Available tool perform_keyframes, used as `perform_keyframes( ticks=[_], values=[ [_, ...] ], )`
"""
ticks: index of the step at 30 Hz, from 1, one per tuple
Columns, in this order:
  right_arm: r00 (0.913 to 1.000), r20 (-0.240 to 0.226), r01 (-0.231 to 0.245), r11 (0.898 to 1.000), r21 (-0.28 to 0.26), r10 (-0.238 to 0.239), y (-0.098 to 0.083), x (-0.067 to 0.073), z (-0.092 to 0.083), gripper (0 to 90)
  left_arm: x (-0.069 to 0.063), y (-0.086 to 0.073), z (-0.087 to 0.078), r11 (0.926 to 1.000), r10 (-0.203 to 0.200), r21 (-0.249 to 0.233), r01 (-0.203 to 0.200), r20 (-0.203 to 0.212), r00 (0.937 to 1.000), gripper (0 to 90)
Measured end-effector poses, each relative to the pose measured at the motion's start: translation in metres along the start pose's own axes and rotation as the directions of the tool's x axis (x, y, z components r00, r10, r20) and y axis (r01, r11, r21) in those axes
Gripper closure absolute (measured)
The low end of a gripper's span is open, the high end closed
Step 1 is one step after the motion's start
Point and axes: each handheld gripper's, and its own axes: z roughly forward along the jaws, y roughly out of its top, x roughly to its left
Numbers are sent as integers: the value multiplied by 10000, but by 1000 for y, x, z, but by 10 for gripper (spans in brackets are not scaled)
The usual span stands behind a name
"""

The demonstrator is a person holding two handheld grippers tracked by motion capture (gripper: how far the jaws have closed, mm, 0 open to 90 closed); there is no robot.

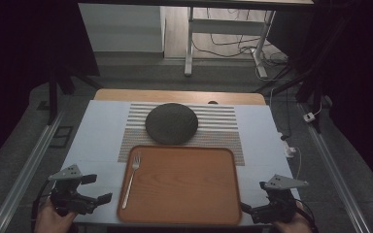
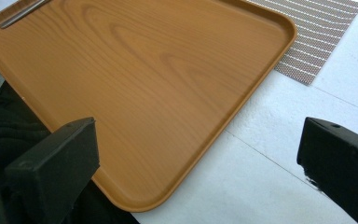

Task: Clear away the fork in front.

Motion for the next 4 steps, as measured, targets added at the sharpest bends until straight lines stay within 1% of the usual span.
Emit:
perform_keyframes(
  ticks=[4],
  values=[
    [10000,-2,9,10000,27,-9,0,0,0,0,0,1,1,10000,-73,2,73,-10,10000,0]
  ],
)
